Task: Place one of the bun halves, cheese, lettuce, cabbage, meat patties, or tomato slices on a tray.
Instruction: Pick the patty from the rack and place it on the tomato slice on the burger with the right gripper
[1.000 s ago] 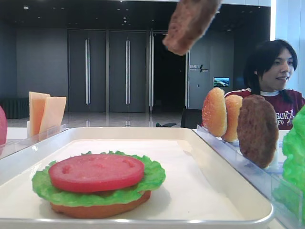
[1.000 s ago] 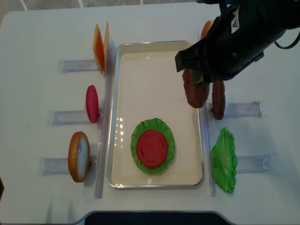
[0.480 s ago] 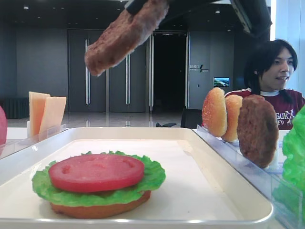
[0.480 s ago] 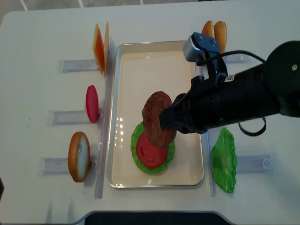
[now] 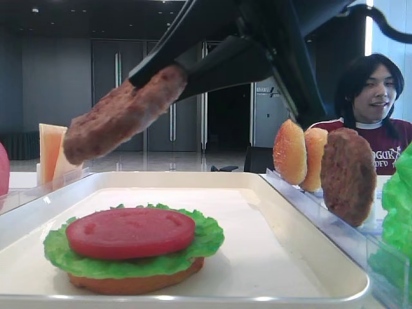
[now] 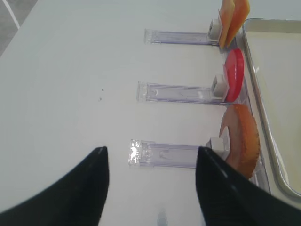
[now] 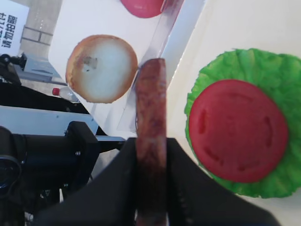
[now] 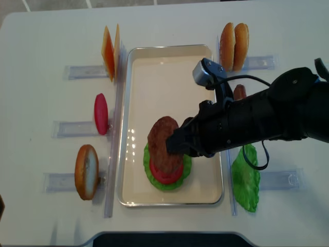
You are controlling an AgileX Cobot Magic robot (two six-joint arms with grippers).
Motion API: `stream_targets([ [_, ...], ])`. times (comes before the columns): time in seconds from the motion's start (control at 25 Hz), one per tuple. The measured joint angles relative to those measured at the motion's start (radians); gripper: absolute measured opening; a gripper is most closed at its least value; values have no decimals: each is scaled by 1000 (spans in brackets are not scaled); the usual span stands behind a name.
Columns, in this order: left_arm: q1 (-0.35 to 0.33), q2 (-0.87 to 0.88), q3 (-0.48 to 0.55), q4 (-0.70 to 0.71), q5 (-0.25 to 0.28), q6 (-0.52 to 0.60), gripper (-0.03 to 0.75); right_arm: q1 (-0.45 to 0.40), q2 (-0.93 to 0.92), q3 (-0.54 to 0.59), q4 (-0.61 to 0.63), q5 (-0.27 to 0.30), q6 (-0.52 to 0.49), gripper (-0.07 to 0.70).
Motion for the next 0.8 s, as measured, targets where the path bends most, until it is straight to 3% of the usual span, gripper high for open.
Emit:
stream_targets([
  [0.2,0,0,0,0,0,0,452,0,79,0,124,77,-126,136],
  [0.8,0,0,0,0,0,-2,452,-59,165,0,173,102,-209,136],
])
